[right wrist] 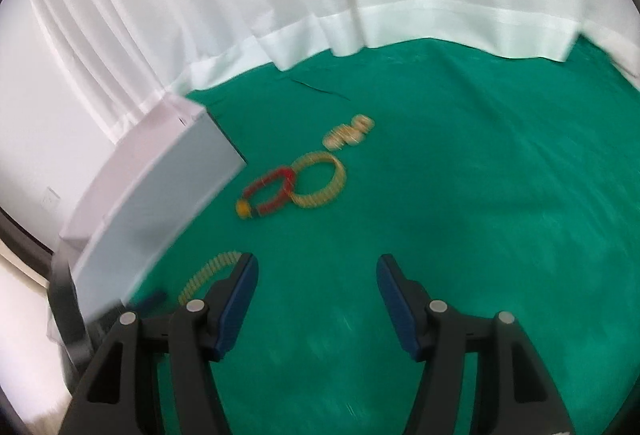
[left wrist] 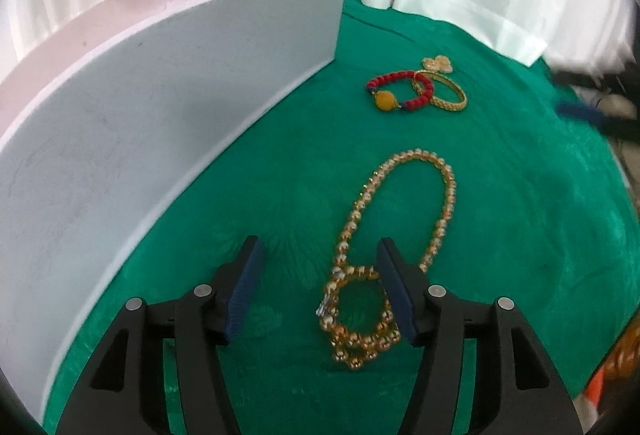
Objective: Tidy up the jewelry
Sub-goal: 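Grasp the red bead bracelet with the right tool while the left tool holds the necklace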
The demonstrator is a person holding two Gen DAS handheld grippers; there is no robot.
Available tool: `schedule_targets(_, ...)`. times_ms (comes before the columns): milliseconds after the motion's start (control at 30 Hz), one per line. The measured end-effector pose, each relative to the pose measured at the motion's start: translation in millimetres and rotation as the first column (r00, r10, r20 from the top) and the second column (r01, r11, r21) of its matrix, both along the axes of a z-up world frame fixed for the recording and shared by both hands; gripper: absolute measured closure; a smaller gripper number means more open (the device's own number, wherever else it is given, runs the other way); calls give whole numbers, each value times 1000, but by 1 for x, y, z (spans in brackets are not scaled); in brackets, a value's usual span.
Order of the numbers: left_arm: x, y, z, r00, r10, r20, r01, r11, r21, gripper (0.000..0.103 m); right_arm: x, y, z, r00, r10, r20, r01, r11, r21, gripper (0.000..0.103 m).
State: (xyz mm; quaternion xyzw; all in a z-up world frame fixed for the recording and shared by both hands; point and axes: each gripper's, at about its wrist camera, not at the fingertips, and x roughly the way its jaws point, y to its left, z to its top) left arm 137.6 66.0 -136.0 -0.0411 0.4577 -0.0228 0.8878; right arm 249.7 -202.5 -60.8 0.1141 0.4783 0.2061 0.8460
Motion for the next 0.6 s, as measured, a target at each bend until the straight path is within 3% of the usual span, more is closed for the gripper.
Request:
schedule_targets(133, 0, -5, -2, 1000, -6, 14, 5, 999, 36, 42, 51, 34, -17, 997, 17, -73, -15, 1000, 27, 57)
schedule_targets(400, -6, -5, -4, 999, -12, 41, 10, 999, 48, 42, 97, 86, -66, 984, 48, -170, -70, 989, -131, 66)
schedule_targets(467, -7, -6, -4, 999, -13, 44, 11, 999, 53, 42, 101, 88, -69, 983, 54, -176, -80, 986, -143, 89)
schedule_targets(533, -7, -5, -3, 999, -14, 41, 12, 999, 51, 42, 99, 88, -66, 986, 55, -156, -78, 986, -145, 92)
schedule_targets(600, -7, -5, -2, 999, -13, 33, 11, 999, 52, 57, 92, 84, -55, 991, 54, -122, -67, 992, -106, 93)
